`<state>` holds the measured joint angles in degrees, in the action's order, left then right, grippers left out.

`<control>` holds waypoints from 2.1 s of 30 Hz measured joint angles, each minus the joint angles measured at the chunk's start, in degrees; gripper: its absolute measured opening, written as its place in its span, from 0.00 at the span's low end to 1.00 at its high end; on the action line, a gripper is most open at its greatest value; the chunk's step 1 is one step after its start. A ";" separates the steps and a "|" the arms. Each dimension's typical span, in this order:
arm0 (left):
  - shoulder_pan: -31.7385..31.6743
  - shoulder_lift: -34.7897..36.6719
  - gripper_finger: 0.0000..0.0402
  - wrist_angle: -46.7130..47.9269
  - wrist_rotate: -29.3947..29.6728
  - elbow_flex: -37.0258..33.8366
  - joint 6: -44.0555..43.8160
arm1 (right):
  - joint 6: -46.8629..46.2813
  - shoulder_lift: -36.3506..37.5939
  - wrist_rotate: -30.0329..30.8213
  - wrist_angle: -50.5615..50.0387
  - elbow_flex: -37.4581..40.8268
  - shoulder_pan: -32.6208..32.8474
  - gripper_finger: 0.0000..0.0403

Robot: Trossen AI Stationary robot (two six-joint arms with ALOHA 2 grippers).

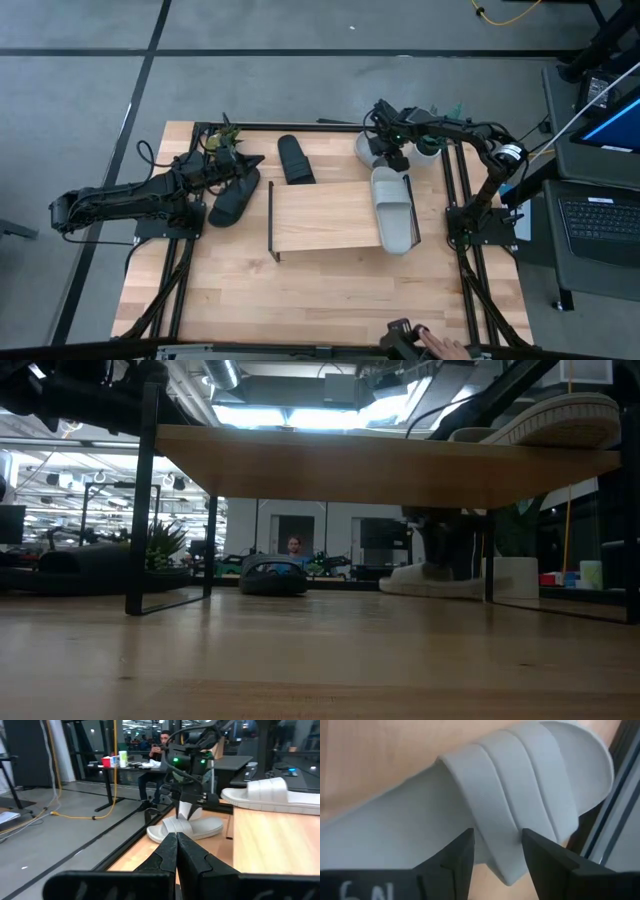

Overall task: Pick and place slides into the shelf
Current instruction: Put the top gray slide on the shelf

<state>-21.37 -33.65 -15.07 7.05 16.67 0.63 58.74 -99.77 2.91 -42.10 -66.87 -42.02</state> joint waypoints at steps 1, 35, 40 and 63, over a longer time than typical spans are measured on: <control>0.00 0.01 0.00 0.00 0.50 0.00 -0.01 | -0.20 0.00 0.27 0.48 0.02 0.04 0.41; 0.02 0.00 0.00 -0.02 1.04 0.00 -0.03 | -6.00 0.11 4.94 0.73 -1.53 1.37 0.01; 0.02 0.00 0.00 -0.02 1.05 0.00 -0.03 | -6.01 0.22 8.12 0.62 -4.50 1.51 0.00; 0.02 0.02 0.00 -0.02 1.05 0.00 -0.03 | -5.82 0.37 12.83 -1.17 -14.40 1.44 0.00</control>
<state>-21.34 -33.63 -15.09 8.10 16.67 0.60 52.92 -99.39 15.74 -43.27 -81.27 -40.58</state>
